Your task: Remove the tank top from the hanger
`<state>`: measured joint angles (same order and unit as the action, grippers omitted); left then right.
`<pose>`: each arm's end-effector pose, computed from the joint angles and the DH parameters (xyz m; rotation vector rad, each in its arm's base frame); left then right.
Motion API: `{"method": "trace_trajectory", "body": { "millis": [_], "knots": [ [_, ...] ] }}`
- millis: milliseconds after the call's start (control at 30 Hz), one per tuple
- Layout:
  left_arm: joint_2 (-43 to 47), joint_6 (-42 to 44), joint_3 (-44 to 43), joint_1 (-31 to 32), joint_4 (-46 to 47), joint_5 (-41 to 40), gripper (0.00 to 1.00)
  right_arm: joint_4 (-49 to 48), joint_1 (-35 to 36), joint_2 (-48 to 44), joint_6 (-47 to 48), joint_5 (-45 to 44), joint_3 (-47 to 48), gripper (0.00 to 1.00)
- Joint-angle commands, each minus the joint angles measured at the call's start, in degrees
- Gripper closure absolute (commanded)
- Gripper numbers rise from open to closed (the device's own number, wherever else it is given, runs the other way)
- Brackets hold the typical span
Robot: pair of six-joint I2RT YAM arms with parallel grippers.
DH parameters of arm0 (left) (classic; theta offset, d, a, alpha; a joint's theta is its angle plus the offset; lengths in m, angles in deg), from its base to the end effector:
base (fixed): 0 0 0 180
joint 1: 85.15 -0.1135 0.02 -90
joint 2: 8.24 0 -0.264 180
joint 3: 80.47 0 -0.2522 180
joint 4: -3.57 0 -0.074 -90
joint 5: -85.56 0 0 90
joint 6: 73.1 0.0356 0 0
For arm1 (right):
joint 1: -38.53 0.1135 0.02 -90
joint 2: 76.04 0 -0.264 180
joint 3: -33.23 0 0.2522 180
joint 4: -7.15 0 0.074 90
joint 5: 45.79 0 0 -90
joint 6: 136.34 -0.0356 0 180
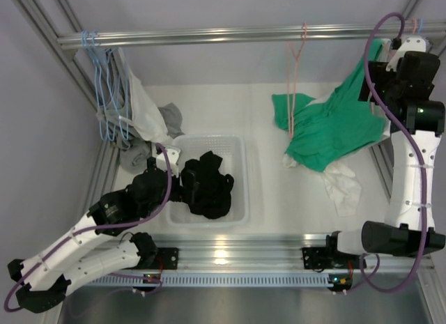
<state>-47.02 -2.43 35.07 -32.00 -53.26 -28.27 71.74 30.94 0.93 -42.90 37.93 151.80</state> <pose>0.0911 -0.0976 0.3330 0.3658 2.0486 -0.3374 0.2471 -0.0369 0.4954 0.1432 1.9717 -0.2336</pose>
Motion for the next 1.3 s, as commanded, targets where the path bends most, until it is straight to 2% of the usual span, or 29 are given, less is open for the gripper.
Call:
{"method": "trace_trajectory", "body": {
  "millis": [0,400,467,533,600,633,700,733,800,833,867,1100,1267],
  "knots": [
    [-0.2,0.6,0.3,-0.1,3.3,-0.4,0.01,-2.1,0.7,2.1,0.2,-0.2,1.6,0.26],
    [-0.5,0.7,0.4,-0.1,3.3,-0.4,0.01,-2.2,0.7,6.8,0.6,-3.9,2.0,0.28],
    [-0.5,0.8,0.4,-0.1,3.3,-0.3,0.01,-2.2,0.7,7.3,0.5,-3.5,1.7,0.40],
    [-0.5,0.7,0.4,-0.1,3.3,-0.2,0.01,-2.2,0.7,7.5,0.6,-1.5,1.4,0.57],
    [-0.5,0.7,0.5,-0.1,3.3,-0.2,0.01,-2.6,0.6,7.8,0.5,0.3,1.4,0.61],
    [-0.5,0.7,0.5,-0.1,3.3,-0.2,0.01,-2.9,0.5,7.7,0.3,0.8,1.2,0.69],
    [-0.5,0.8,0.5,-0.1,3.3,-0.2,0.01,-4.6,0.3,7.5,0.1,2.8,0.5,0.71],
    [-0.4,0.8,0.5,-0.1,3.3,-0.2,0.01,-5.4,0.3,7.3,-0.1,3.3,0.2,0.77],
    [-0.5,0.7,0.5,-0.1,3.3,-0.2,0.01,-7.7,0.3,6.8,-0.5,5.7,-1.2,0.82],
    [-0.5,0.8,0.6,-0.1,3.3,-0.1,0.01,-8.5,0.3,6.3,-0.8,6.0,-1.8,0.96],
    [-0.5,0.8,0.6,-0.1,3.3,0.0,0.01,-9.4,0.3,5.7,-1.2,5.9,-2.3,1.00],
    [-1.8,1.0,0.6,-0.1,3.3,0.5,0.01,-19.6,0.3,0.0,-2.8,12.1,-9.3,1.00],
    [-1.6,0.9,0.6,-0.1,3.3,0.2,0.01,-24.9,0.3,-3.5,-4.9,13.0,-11.3,1.00]
  ]
}}
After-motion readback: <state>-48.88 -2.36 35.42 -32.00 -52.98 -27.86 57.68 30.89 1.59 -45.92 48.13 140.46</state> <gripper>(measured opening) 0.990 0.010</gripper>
